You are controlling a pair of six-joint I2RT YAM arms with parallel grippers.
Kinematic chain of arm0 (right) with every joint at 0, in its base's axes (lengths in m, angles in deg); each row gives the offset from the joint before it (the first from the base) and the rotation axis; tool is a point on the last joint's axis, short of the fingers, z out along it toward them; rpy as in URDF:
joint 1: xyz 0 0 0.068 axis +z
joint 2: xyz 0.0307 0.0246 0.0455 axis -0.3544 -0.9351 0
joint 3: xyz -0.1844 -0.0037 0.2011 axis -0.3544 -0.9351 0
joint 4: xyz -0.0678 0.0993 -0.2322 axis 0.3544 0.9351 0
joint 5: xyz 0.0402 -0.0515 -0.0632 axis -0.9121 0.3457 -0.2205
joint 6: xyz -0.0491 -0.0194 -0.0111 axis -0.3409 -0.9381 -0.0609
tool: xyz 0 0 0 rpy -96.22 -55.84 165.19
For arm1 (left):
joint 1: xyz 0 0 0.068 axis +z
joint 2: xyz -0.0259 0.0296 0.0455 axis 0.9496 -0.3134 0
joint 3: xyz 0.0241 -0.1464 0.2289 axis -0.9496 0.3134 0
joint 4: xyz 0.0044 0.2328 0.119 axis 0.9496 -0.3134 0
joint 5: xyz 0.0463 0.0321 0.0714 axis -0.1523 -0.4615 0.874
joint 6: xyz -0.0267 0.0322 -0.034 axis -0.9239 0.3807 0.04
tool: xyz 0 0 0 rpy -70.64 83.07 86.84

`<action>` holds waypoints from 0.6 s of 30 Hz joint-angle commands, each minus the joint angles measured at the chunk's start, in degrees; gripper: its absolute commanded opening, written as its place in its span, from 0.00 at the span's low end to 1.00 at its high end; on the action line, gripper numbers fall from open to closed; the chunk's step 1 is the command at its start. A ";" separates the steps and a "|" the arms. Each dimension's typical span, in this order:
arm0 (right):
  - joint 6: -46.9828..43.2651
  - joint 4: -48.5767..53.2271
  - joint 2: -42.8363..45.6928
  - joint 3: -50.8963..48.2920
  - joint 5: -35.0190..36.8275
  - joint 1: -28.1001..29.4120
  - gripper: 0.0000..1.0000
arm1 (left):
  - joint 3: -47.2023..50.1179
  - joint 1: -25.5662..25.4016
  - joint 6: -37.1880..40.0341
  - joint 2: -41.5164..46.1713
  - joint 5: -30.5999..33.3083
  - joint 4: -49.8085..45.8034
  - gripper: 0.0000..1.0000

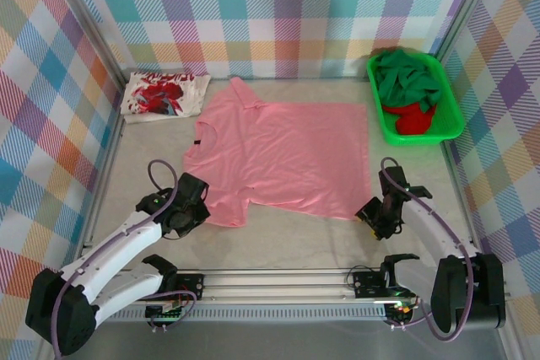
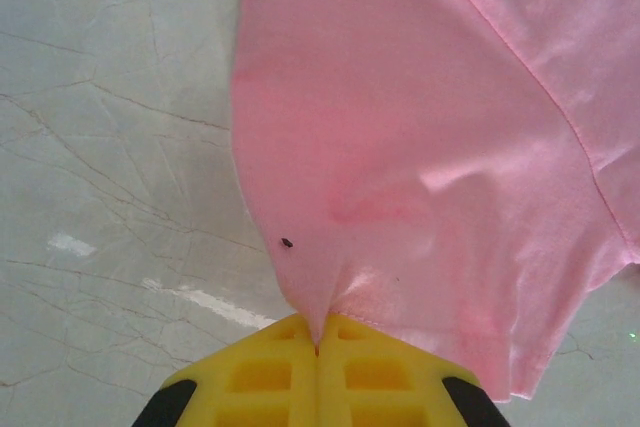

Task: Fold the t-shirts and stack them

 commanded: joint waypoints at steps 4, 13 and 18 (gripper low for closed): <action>2.17 -4.39 0.85 -1.36 0.51 -0.45 0.46 | 1.38 0.56 0.24 0.43 0.44 -1.11 0.00; 3.31 -9.66 1.16 -4.01 2.96 -0.51 0.47 | 1.71 0.61 0.12 1.33 0.51 -1.47 0.00; 3.52 -11.69 1.89 -4.66 4.67 -0.52 0.46 | 2.43 0.56 -0.24 2.23 0.22 -1.00 0.00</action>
